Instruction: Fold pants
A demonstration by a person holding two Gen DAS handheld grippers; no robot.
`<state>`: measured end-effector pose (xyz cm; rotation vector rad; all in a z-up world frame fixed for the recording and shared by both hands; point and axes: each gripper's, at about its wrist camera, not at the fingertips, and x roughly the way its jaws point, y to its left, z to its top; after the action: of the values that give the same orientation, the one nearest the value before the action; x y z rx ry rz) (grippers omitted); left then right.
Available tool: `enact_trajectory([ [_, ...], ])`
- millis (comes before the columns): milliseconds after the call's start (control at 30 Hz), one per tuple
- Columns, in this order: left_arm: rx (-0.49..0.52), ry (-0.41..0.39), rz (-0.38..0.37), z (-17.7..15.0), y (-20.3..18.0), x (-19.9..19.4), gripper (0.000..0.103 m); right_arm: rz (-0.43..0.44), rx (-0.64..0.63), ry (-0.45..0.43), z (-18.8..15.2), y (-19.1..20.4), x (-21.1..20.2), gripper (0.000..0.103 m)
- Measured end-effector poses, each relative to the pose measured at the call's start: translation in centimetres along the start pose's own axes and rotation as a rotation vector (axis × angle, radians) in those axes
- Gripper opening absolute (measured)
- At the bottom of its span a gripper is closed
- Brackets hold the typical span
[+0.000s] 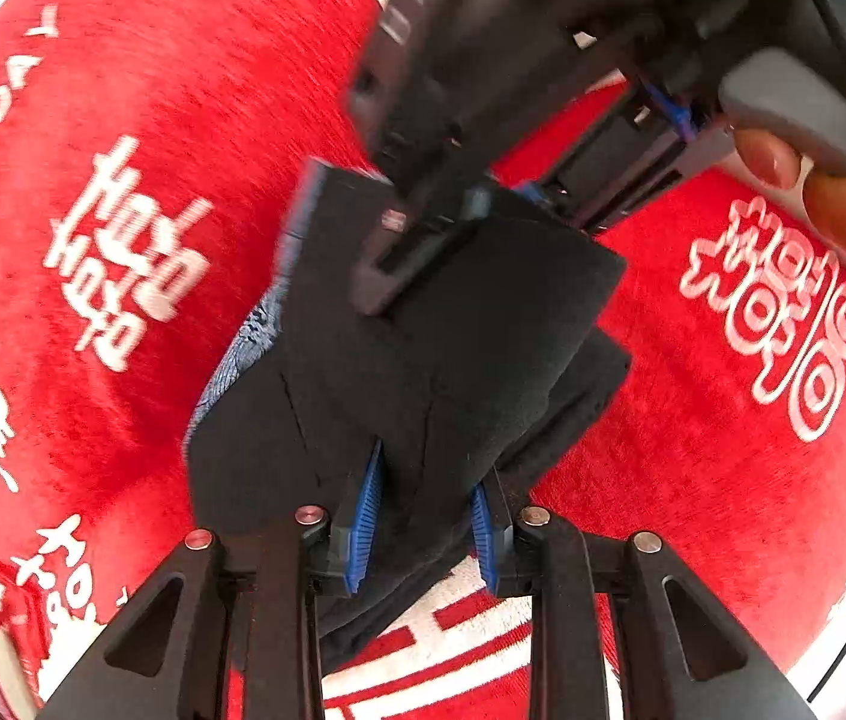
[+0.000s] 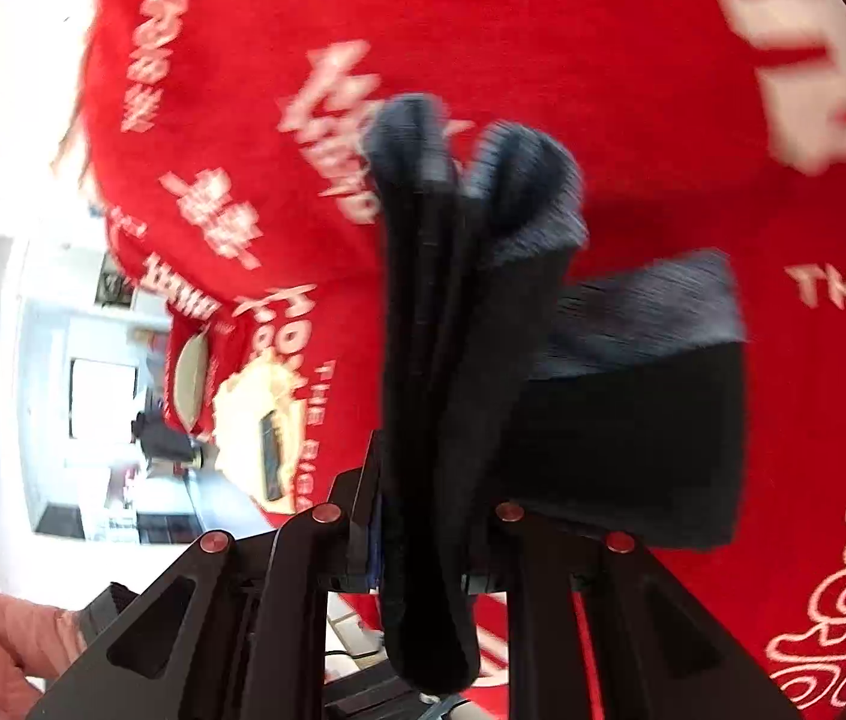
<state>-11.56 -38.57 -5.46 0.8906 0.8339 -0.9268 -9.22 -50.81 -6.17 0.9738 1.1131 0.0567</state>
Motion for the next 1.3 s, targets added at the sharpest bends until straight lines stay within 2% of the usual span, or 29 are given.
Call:
enact_trajectory([
  [100, 0.03, 0.048, -0.016, -1.0, -0.2, 1.5, 0.041, -0.009, 0.047, 0.024, -0.2, -3.0, 2.0, 0.019],
  [133, 0.031, 0.051, -0.018, -1.4, -0.3, 1.5, 0.053, -0.015, 0.06, 0.029, -0.5, -3.8, 2.6, 0.019],
  [167, 0.029, 0.05, -0.02, -1.6, -0.1, 1.4, 0.06, -0.016, 0.071, 0.028, -0.7, -4.1, 2.9, 0.019],
  [300, -0.023, 0.06, -0.082, -3.0, 2.0, -0.3, 0.061, -0.075, 0.11, 0.029, -1.0, -4.5, 3.3, 0.03],
  [400, -0.134, 0.056, -0.109, -3.4, 5.6, -1.2, 0.061, -0.181, 0.109, -0.003, -1.0, -3.5, 0.8, 0.038],
  [467, -0.233, 0.062, -0.101, -3.6, 8.8, -1.1, 0.081, -0.278, 0.055, -0.074, -0.2, -1.4, -0.8, 0.051],
  [500, -0.288, 0.057, -0.091, -3.6, 10.6, -1.0, 0.081, -0.298, 0.031, -0.095, -0.2, -1.1, -0.9, 0.053],
  [600, -0.378, 0.079, -0.049, -3.7, 14.3, 0.6, 0.081, -0.341, -0.037, -0.154, 3.0, 0.8, -0.6, 0.054],
  [700, -0.497, 0.126, -0.086, -4.3, 17.2, 3.0, 0.081, -0.358, -0.054, -0.141, 6.1, 1.3, 1.9, 0.054],
  [733, -0.539, 0.149, -0.096, -4.7, 18.0, 3.9, 0.081, -0.37, -0.063, -0.129, 6.9, 1.2, 2.6, 0.052],
  [800, -0.58, 0.178, -0.103, -5.3, 18.7, 4.9, 0.081, -0.4, -0.082, -0.089, 7.5, 0.7, 3.6, 0.037],
  [833, -0.591, 0.185, -0.099, -5.5, 18.9, 5.1, 0.081, -0.449, -0.109, -0.07, 7.6, 0.8, 4.3, 0.016],
  [867, -0.597, 0.186, -0.099, -5.7, 19.0, 5.3, 0.081, -0.478, -0.13, -0.056, 7.6, 1.0, 4.8, 0.006],
  [1000, -0.588, 0.213, -0.126, -6.2, 18.2, 5.9, 0.081, -0.528, -0.152, 0.0, 6.5, 0.3, 4.7, 0.001],
  [1033, -0.587, 0.22, -0.136, -6.2, 17.9, 6.0, 0.081, -0.58, -0.154, 0.019, 5.9, -0.2, 4.6, 0.001],
  [1100, -0.593, 0.234, -0.153, -6.3, 17.3, 6.2, 0.081, -0.622, -0.151, 0.03, 5.2, -0.5, 4.1, 0.001],
  [1200, -0.593, 0.264, -0.162, -6.9, 16.4, 7.0, 0.081, -0.592, -0.095, -0.007, 3.9, 0.1, 2.1, 0.003],
  [1300, -0.601, 0.276, -0.163, -7.4, 15.9, 7.6, 0.081, -0.547, -0.117, -0.039, 2.2, 2.4, 1.3, 0.013],
])
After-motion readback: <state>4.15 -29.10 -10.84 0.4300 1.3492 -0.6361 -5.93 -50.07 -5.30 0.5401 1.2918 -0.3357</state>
